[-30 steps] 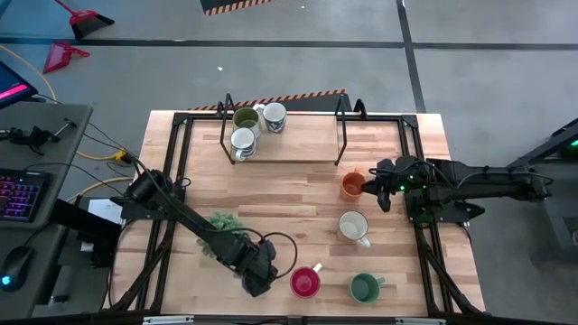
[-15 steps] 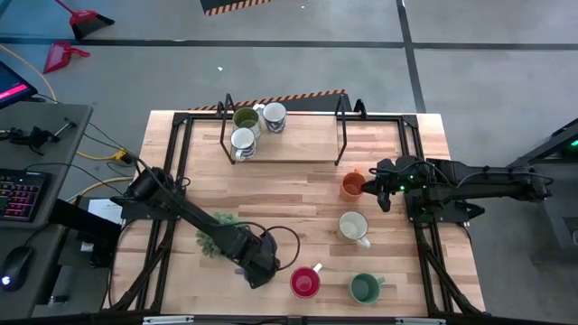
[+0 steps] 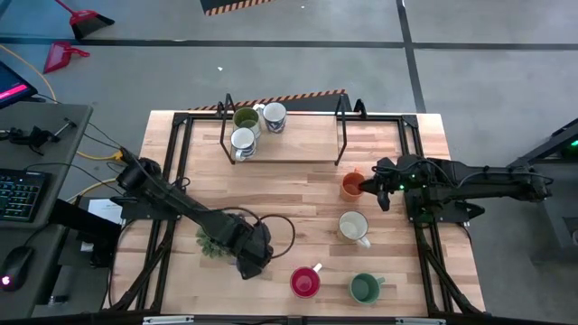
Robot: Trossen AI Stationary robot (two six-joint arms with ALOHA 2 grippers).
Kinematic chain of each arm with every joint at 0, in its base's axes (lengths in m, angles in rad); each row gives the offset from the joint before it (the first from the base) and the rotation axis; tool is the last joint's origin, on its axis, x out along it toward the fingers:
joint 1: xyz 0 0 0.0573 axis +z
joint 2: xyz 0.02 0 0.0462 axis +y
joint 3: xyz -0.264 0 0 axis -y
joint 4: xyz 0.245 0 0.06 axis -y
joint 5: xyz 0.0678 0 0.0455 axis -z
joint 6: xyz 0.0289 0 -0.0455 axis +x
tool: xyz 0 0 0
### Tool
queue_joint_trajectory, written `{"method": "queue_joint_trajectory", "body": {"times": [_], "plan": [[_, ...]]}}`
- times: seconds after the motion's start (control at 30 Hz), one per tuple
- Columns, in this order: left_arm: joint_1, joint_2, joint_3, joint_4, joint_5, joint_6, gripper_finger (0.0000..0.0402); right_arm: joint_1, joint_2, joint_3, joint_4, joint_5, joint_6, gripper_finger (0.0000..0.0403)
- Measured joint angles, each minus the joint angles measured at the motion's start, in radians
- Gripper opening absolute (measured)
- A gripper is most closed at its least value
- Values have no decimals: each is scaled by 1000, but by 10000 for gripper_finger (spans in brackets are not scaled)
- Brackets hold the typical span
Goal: Place coffee mugs
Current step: Put the light purple mug on the shelf aligned with the other white mug
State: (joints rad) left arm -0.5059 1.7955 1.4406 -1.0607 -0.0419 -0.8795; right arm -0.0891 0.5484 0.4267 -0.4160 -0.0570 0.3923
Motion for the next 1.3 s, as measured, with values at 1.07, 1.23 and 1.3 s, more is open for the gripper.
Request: {"method": "queue_joint_trajectory", "body": {"times": [1.07,1.23,1.3], "plan": [[289,-283,1,-132,-156,324,6,0,0,0,158,0,0,37],[367,-286,1,-133,-160,390,6,0,0,0,160,4,0,37],[402,-286,1,-131,-160,410,6,0,0,0,160,21,0,37]]}}
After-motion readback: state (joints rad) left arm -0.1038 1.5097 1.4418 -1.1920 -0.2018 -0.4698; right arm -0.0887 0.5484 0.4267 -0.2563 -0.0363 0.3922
